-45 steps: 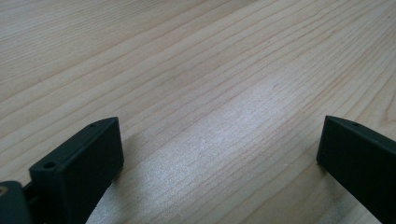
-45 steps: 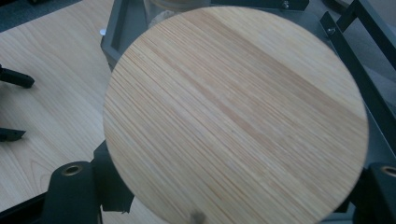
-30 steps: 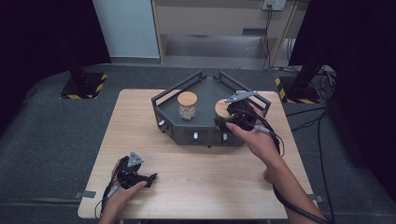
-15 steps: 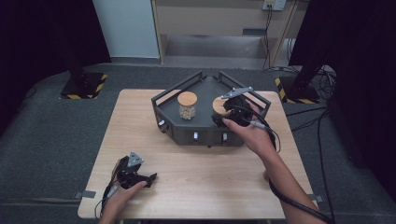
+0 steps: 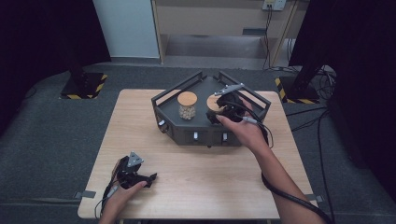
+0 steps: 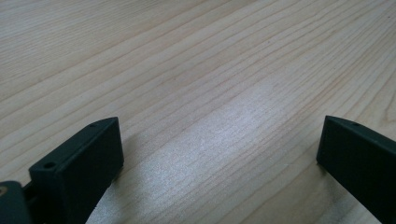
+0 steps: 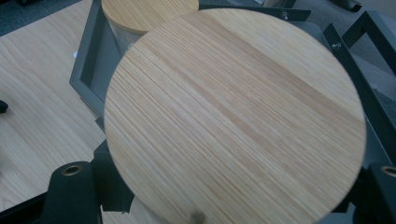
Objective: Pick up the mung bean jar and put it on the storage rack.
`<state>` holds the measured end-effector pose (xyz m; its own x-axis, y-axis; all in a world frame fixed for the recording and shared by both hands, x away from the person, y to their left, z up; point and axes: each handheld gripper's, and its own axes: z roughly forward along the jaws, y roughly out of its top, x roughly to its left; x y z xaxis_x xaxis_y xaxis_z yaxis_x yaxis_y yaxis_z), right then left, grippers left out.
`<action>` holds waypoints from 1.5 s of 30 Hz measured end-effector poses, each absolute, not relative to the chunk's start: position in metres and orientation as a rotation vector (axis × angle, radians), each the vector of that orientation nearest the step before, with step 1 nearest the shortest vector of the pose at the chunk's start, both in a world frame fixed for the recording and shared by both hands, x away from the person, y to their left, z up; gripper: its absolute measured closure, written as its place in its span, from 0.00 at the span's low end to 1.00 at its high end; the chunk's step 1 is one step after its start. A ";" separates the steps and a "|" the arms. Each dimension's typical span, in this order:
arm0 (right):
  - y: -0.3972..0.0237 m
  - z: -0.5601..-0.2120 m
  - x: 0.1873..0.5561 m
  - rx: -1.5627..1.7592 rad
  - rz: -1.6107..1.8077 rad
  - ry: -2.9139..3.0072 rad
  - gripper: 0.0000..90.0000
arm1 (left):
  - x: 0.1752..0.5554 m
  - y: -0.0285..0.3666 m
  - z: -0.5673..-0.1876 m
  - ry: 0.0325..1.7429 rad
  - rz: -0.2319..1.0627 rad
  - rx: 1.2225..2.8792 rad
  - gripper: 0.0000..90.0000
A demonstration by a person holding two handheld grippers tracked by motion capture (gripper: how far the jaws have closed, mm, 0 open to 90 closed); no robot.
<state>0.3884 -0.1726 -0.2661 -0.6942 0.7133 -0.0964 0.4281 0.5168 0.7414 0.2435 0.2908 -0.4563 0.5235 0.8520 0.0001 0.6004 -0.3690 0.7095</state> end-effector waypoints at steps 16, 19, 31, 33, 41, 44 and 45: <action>-0.160 -0.274 0.408 0.959 0.989 2.390 0.28 | 0.244 0.291 -0.456 1.175 0.488 2.102 0.00; -0.158 -0.276 0.411 0.961 0.984 2.394 0.28 | 0.245 0.291 -0.456 1.176 0.489 2.102 0.00; -0.155 -0.284 0.422 0.985 0.976 2.400 0.28 | 0.245 0.291 -0.456 1.175 0.489 2.103 0.00; -0.154 -0.285 0.424 0.991 0.972 2.403 0.28 | 0.245 0.291 -0.456 1.175 0.489 2.103 0.00; -0.152 -0.291 0.426 0.999 0.973 2.409 0.28 | 0.245 0.291 -0.456 1.175 0.489 2.102 0.00; -0.151 -0.293 0.428 1.004 0.971 2.411 0.28 | 0.245 0.291 -0.456 1.175 0.489 2.103 0.00; -0.151 -0.293 0.428 1.004 0.971 2.411 0.28 | 0.245 0.291 -0.456 1.175 0.489 2.102 0.00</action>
<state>0.4276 -0.1514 -0.2933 -0.6862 0.7251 -0.0578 0.4829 0.5135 0.7093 0.2450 0.2905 -0.4563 0.5237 0.8519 -0.0002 0.6005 -0.3690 0.7094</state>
